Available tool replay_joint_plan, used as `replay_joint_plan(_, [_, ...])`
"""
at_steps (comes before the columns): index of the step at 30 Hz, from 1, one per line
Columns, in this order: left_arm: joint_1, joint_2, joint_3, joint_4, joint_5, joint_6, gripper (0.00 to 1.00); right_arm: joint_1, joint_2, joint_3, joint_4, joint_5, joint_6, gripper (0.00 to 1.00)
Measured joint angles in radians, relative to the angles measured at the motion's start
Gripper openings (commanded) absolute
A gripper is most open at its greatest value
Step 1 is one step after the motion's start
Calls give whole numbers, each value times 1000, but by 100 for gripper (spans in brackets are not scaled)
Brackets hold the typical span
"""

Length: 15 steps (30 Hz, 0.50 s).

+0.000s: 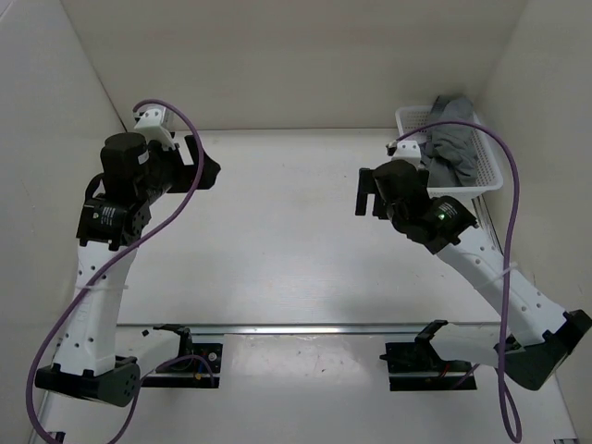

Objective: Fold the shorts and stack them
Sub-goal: Grab the shorts from the pile

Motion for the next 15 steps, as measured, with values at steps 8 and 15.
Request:
replay_joint_plan(8, [0,-18,-14,18,-26,-16,99,0,26,0,0,26,1,100])
replay_joint_plan(15, [0,54,-30,10,2,-29,99,-119,141,56,-36,24,-6,90])
